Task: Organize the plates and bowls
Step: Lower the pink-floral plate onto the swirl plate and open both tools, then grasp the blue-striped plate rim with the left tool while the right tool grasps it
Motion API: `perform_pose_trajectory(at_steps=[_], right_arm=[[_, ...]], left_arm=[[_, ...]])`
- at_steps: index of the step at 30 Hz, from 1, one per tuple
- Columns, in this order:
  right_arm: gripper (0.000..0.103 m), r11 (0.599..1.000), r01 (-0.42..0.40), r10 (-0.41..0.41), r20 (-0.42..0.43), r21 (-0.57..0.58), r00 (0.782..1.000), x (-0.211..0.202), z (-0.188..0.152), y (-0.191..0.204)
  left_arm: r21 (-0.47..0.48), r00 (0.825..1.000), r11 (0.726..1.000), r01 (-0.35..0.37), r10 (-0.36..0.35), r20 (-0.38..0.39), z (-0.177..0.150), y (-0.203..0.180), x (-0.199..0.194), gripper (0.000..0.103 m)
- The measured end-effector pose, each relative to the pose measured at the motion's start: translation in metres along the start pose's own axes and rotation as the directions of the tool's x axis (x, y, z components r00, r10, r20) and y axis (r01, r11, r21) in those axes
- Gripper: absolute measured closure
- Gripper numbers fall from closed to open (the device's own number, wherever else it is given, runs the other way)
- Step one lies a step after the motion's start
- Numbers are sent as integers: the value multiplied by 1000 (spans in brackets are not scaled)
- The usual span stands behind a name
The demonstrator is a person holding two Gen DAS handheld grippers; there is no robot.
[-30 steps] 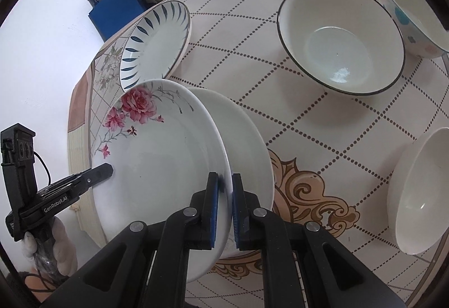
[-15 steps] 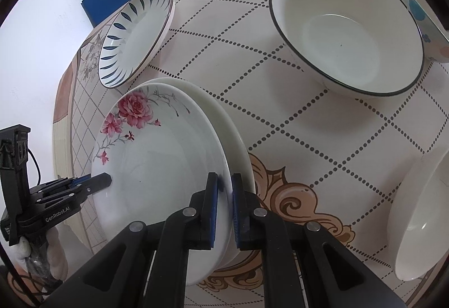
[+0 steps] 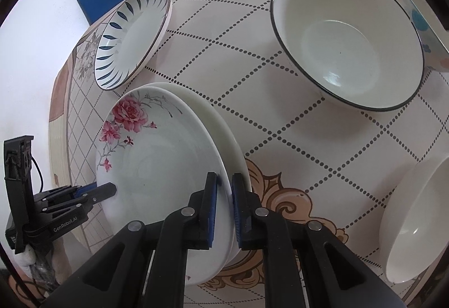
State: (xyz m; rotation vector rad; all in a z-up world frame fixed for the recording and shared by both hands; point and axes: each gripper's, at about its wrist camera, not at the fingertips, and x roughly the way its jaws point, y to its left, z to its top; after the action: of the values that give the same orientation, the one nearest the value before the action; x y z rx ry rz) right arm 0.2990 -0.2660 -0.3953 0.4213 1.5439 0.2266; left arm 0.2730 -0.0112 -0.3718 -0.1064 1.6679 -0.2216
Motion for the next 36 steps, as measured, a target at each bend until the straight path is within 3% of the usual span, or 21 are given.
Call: perform_pose_trajectory(at_steps=[7,10,15,20,24,27,32,36], right_arm=[[74,990,-91,97,-55,107,994,0,6,-11],[63,982,-124,137,-88,142,987,2,9,-13],[34,961,-187,215,-119,205,969,2,12,-12],[34,958,-170,206,-144,230,968,1,13,-13],[32,974,-101,135,-163,205,977,-4,13,-17],[32,976,-108,139,-165,187,976,-7,12,-18],[32,995,-42,52,-100,94,994,-26,15,-3],[31,1000,-23,23,0,-1,1000,-46,26,22]], left_arm=[[-84,996,994,75,-80,-50,-3,20,4,87],[-91,995,993,75,-80,-56,-5,24,5,86],[-100,995,992,75,-82,-64,-4,21,6,86],[-115,991,989,90,-100,-86,1,25,7,86],[-98,994,993,66,-74,-82,1,24,6,86],[-87,996,995,50,-56,-71,-2,18,0,86],[-68,999,997,34,-31,40,-2,15,-38,86],[-66,991,998,24,-15,134,27,16,-71,78]])
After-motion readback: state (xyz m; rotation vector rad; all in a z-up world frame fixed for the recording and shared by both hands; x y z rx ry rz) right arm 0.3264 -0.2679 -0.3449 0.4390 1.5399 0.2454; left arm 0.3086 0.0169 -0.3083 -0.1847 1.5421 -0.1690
